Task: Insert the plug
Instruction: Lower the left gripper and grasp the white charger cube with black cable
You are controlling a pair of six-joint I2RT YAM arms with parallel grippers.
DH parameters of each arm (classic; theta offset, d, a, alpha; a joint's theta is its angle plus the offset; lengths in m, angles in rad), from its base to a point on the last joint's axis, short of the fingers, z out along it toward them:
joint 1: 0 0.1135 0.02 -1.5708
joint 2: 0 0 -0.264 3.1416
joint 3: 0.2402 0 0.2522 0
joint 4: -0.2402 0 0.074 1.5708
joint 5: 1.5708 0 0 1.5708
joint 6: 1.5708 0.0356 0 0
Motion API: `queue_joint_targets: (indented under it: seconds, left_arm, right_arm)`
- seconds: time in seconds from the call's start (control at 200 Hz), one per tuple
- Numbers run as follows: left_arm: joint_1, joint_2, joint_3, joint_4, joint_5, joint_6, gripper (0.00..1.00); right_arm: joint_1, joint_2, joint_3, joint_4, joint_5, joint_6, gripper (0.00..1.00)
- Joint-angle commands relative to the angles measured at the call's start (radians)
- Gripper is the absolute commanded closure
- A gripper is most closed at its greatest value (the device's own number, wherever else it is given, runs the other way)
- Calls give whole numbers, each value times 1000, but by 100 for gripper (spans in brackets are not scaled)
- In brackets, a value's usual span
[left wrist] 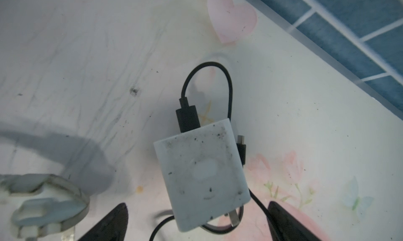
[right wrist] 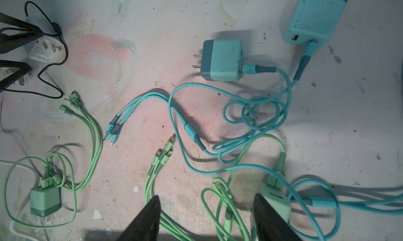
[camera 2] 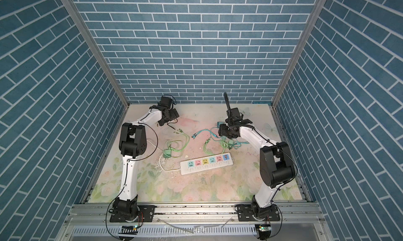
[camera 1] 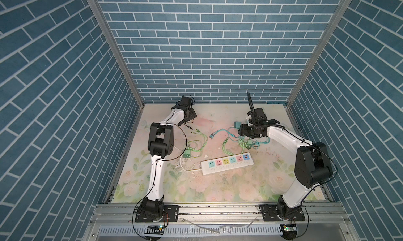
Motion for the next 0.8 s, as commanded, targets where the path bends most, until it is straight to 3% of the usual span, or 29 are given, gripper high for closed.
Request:
queue_joint_targets:
  seconds: [0.0,0.17,0.795]
  left_arm:
    - [1,-43,-20,21,-25,-44,0]
    - [-14,-94,-93,113,11,-67,0]
    - [-22,78,119,-10,-44,-87,0]
  right_arm:
    - [5,0,27,-4,-27,-38,33]
    - [4,-19,12,-9,-10,-45,33]
    - [4,-33,12,-13,0,-45,33]
